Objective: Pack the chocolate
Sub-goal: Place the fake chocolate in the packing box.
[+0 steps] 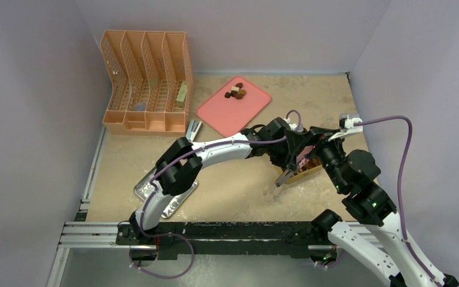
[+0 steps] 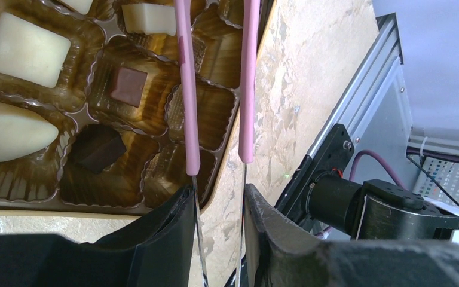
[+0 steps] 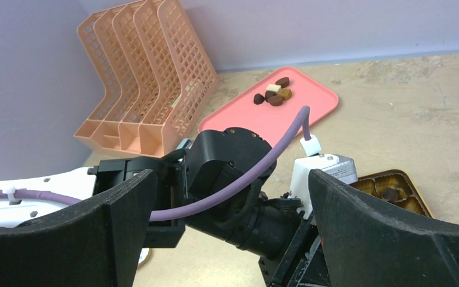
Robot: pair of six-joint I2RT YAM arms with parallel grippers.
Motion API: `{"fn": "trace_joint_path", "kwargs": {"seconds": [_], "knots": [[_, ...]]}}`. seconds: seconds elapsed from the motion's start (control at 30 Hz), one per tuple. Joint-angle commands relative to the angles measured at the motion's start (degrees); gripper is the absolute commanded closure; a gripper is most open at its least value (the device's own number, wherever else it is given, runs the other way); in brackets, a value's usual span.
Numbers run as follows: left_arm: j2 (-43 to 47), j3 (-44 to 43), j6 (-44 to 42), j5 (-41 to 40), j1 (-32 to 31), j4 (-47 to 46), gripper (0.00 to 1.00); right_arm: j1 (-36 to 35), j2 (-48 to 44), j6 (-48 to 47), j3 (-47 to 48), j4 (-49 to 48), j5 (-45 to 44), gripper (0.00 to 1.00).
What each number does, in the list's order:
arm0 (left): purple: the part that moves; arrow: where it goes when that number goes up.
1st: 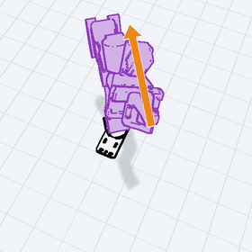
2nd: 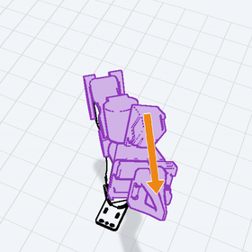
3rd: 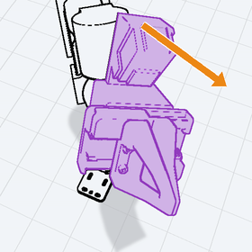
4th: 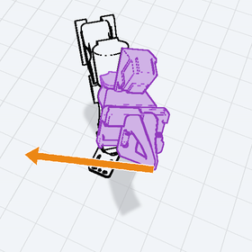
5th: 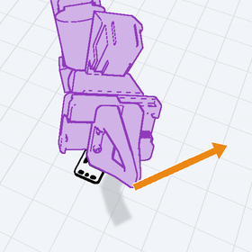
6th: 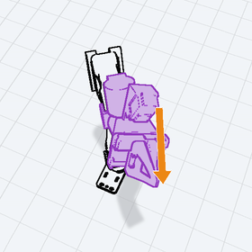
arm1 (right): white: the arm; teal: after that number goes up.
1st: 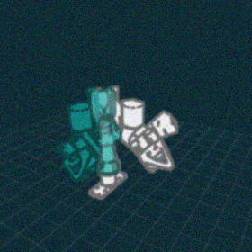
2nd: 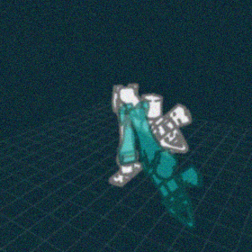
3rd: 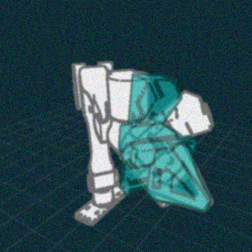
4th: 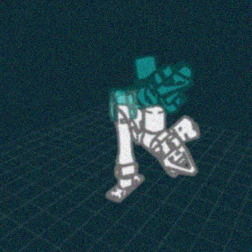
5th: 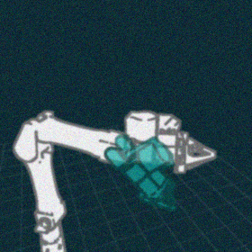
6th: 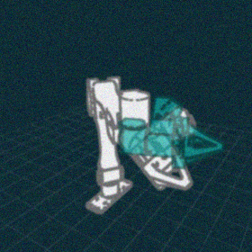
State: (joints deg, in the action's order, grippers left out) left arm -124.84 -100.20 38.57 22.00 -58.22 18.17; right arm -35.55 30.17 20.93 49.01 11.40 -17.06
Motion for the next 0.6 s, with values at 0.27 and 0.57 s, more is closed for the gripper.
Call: {"fn": "trace_joint_path", "kwargs": {"seconds": [0.27, 0.57], "knots": [[-0.69, -4.3, -0.27, 0.86, -0.14, -1.19, 0.67, 0.11, -0.29, -0.71, 1.8, -2.32, -0.77, 0.01], [3.0, -3.44, -0.6, -2.79, -0.16, -0.7, 0.68, 0.11, 0.02, -0.8, 2.13, -2.43, -0.46, 0.01]]}}
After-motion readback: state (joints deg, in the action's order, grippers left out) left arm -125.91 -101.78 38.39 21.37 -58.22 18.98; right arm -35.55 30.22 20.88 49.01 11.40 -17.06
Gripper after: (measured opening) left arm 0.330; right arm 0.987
